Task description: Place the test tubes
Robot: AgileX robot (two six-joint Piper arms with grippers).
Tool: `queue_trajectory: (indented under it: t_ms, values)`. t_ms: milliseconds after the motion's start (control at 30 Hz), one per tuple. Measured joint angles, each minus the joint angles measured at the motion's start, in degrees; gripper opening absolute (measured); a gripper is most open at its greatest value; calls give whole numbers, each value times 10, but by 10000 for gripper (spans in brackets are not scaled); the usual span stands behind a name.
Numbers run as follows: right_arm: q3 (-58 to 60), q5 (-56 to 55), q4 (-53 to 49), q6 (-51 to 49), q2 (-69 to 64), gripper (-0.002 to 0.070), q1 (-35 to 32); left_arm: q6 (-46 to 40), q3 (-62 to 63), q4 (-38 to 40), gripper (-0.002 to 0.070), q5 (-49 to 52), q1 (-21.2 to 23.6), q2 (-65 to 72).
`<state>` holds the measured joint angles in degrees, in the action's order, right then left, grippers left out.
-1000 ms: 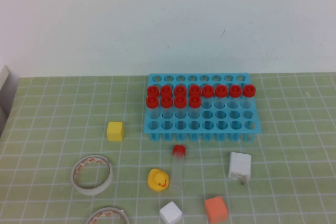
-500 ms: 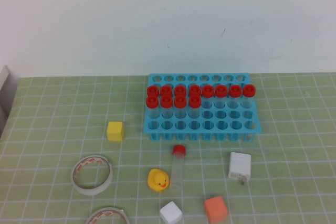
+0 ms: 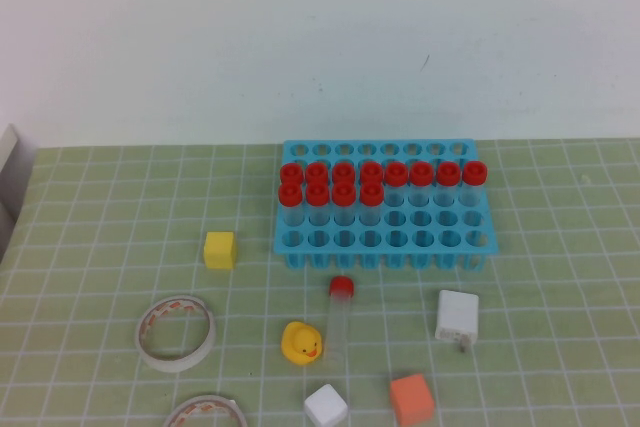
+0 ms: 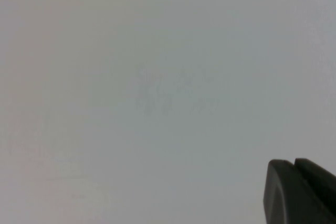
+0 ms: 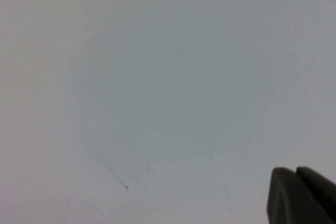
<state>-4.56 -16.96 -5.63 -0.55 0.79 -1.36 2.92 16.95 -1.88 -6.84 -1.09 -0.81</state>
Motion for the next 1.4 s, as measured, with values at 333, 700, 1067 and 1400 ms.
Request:
queue_trajectory:
  t_ms: [333, 700, 1067, 1400]
  values:
    - [-119, 309, 0, 5, 0, -1, 0, -29, 17, -1, -1, 142, 0, -1]
    - [-192, 585, 76, 71, -184, -1, 0, 36, -21, 13, -1, 279, 0, 2]
    - [-356, 664, 396, 323, -503, -1, 0, -13, -8, 95, -1, 340, 0, 183]
    - [-421, 567, 496, 404, -770, 1, 132, -120, 4, 222, -1, 344, 0, 259]
